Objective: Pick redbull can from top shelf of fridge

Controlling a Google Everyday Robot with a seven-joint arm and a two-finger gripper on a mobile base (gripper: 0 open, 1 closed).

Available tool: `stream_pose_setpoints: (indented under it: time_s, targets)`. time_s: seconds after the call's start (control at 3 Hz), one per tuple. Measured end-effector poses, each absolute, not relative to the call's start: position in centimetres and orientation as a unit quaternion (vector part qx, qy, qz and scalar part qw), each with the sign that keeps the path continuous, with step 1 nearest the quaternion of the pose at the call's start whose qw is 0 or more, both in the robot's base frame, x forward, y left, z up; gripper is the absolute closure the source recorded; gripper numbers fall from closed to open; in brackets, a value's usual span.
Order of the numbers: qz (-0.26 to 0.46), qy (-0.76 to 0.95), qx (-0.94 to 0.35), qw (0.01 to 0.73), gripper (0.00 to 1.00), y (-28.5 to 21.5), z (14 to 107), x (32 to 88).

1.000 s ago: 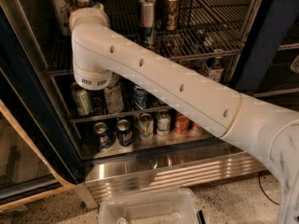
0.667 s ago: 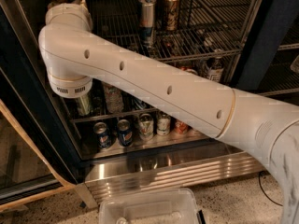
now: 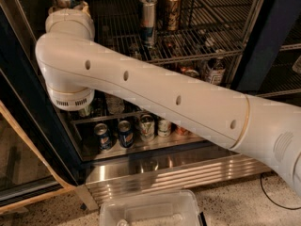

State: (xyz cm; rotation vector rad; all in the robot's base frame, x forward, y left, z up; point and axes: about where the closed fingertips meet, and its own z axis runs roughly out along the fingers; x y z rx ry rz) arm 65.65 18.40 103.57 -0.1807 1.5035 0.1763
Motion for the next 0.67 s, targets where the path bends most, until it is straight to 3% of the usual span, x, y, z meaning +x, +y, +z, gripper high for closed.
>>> stream_pose_setpoints:
  time_s: [0.67]
  targets:
    - [0.132,0.675,-0.07,0.723,1.0,16.9,104.9,60.5]
